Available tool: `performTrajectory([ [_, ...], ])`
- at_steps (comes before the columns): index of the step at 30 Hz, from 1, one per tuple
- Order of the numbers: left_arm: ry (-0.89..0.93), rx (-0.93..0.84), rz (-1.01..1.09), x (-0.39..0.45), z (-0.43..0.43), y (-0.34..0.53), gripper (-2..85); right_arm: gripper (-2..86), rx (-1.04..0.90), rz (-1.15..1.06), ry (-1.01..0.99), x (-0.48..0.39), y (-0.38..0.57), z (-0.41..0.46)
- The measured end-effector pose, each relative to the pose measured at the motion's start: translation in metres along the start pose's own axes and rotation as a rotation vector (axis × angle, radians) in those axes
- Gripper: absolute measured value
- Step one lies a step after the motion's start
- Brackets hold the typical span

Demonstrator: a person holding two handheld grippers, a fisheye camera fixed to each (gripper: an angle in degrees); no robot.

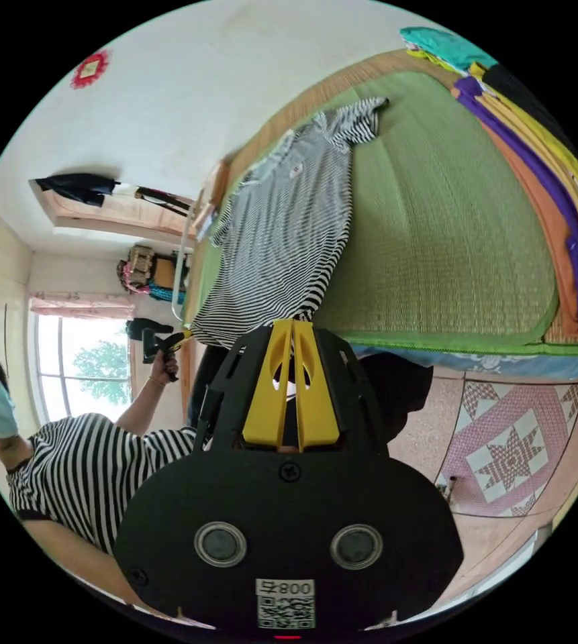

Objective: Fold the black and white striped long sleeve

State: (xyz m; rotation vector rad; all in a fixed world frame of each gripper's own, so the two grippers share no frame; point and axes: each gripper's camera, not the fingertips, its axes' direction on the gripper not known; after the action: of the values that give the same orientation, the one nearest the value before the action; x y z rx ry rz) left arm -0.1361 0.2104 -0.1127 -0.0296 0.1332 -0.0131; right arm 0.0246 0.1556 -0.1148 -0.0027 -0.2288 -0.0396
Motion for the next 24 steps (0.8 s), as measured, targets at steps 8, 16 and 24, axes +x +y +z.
performTrajectory([
  [8, 0.006, 0.035, -0.168, -0.052, 0.012, -0.004, 1.4, 0.3, -0.061, 0.190, -0.007, 0.057, 0.019, 0.007],
  [16, -0.081, 0.027, -0.100, -0.041, 0.033, -0.039, 3.8, 3.9, -0.011, 0.170, 0.074, 0.052, 0.003, 0.006],
  [24, -0.227, -0.112, -0.101, -0.046, 0.100, -0.080, 6.7, 8.4, -0.131, 0.132, 0.108, 0.064, -0.009, 0.037],
])
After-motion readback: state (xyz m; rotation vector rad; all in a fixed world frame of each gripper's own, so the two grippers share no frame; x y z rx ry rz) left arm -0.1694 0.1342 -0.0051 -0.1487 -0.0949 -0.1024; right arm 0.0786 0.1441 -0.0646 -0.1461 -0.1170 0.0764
